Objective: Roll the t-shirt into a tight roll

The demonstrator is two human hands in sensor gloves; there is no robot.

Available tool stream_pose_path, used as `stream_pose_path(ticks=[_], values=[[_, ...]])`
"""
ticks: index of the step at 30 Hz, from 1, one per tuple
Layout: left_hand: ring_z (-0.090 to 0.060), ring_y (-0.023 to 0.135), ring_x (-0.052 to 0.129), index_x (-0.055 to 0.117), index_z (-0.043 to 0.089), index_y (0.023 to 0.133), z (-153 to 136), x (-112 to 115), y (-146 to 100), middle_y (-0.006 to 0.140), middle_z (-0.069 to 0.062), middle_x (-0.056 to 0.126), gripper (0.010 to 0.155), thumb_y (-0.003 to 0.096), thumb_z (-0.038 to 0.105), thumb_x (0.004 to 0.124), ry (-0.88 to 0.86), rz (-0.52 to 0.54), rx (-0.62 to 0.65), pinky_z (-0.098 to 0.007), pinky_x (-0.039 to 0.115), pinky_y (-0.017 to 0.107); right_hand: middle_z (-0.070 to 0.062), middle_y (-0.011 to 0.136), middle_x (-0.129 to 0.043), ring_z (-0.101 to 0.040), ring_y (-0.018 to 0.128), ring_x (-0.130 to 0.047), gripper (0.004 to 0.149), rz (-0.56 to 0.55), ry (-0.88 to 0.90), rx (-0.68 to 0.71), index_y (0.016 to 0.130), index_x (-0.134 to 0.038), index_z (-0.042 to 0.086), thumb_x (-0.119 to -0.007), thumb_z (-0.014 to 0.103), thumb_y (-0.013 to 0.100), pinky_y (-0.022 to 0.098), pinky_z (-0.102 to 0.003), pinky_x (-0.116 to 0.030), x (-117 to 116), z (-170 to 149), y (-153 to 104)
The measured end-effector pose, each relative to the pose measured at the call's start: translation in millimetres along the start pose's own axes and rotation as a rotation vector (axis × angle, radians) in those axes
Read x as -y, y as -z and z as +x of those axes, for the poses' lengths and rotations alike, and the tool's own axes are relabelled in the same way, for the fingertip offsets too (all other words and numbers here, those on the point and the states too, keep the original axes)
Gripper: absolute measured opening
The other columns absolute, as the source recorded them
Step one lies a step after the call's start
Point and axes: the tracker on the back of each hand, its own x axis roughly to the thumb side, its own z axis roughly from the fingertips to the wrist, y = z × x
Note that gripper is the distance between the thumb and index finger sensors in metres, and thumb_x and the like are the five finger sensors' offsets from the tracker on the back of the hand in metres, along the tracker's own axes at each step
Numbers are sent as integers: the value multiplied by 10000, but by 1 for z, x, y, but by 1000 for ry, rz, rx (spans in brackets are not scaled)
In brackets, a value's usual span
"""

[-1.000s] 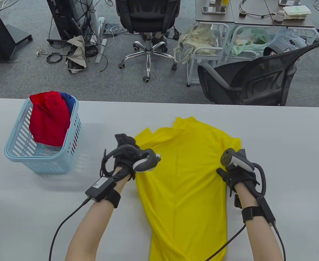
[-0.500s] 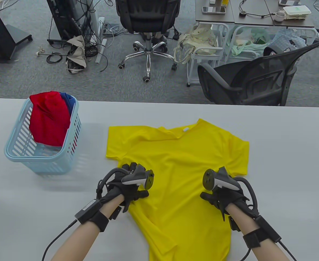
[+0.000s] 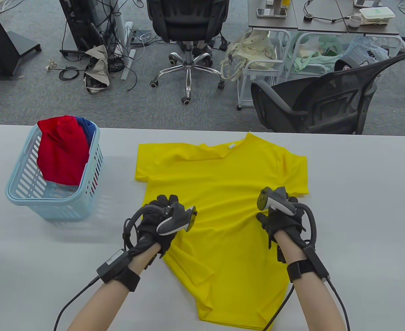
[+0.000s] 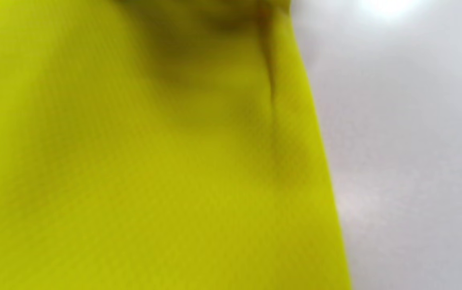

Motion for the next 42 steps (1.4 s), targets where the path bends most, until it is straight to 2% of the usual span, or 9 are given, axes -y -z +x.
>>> stream_pose_path(ticks=[3, 5, 8, 19, 26, 31, 33, 38, 42], values=[[-361, 973, 780, 301, 204, 1179, 19, 12, -13, 1239, -199, 472, 828, 498, 666, 403, -191, -117, 191, -512, 712, 709, -217, 1215, -108, -523, 1129, -237, 784, -112, -102, 98, 1190, -123, 133, -452, 575, 633, 744, -647, -351, -2, 12, -33], [-488, 1045, 504, 203, 206, 1177, 29, 27, -16, 1254, -229, 255, 858, 489, 679, 403, -179, -237, 224, -595, 566, 767, -247, 1226, -306, -528, 1121, -435, 811, -59, -51, 218, 1210, -262, 123, -494, 619, 612, 727, -639, -470, -12, 15, -47], [-479, 1100, 357, 29, 191, 1130, 24, 43, -17, 1224, -229, 103, 872, 466, 671, 329, 136, -177, 294, -619, 486, 796, -329, 1135, -29, -618, 1044, -144, 935, 141, -16, 260, 1153, -19, 100, -520, 656, 593, 731, -646, -413, -28, 12, -40], [-531, 1104, 259, 46, 247, 1116, -117, 85, -39, 1211, -235, 90, 1003, 415, 686, 614, 14, -434, 119, -650, 465, 788, -223, 1118, 103, -521, 1048, 27, 927, 153, 128, 217, 1113, 58, 187, -545, 632, 567, 757, -634, -220, -17, -7, 3], [-505, 1126, 286, 155, 271, 1152, -92, 53, -41, 1232, -212, 118, 852, 499, 635, 564, -194, -234, 233, -649, 470, 792, -201, 1129, 104, -502, 1061, 28, 922, 156, 128, 227, 1116, 45, 205, -566, 622, 565, 766, -627, -216, -7, 1, 13], [-521, 1093, 107, -13, 253, 1101, -50, 77, -12, 1179, -200, -47, 924, 463, 699, 485, -124, -341, 259, -683, 316, 780, -160, 1140, 114, -465, 1075, 49, 908, 147, 148, 249, 1119, 34, 241, -581, 614, 565, 774, -615, -189, -7, -7, 17], [-528, 1063, 45, -138, 232, 1044, -49, 82, -6, 1131, -220, -135, 953, 379, 748, 309, -34, -295, 266, -677, 273, 766, -142, 1153, 90, -447, 1087, 36, 874, 124, 181, 255, 1127, -1, 255, -600, 575, 577, 776, -610, -195, -5, -14, 21], [-502, 1039, -41, -146, 276, 1042, -54, 86, 2, 1115, -175, -186, 961, 383, 769, 350, -178, -316, 253, -663, 164, 737, -189, 1183, -42, -502, 1113, -147, 782, 19, 108, 92, 1163, -137, 182, -643, 441, 626, 762, -618, -310, 6, -10, 7], [-497, 1037, -43, -143, 278, 1047, -55, 87, 0, 1117, -173, -184, 958, 380, 771, 338, -188, -297, 252, -655, 158, 733, -162, 1237, -320, -425, 1109, -516, 735, -111, -24, 240, 1180, -342, 192, -711, 455, 602, 746, -595, -467, -6, 1, -36]])
